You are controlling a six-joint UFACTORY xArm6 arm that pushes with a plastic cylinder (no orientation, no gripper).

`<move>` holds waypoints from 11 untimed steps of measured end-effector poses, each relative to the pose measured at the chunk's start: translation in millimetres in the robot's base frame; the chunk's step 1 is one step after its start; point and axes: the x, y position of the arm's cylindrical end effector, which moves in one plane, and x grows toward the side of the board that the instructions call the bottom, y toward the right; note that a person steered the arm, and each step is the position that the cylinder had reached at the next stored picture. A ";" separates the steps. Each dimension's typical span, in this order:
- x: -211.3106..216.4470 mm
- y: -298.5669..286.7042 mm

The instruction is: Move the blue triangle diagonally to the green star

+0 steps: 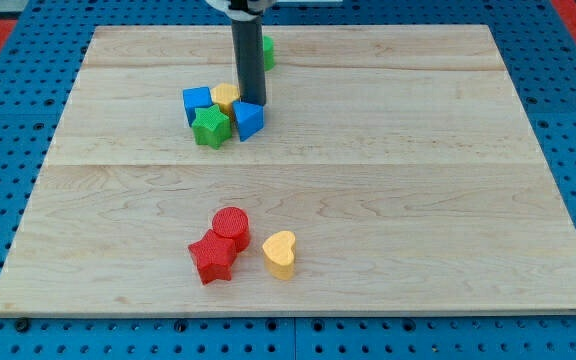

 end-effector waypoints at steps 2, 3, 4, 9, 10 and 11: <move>46.5 51.9; 57.5 24.5; 42.6 -5.9; 16.7 -96.5; 26.0 -90.0; 20.5 -75.5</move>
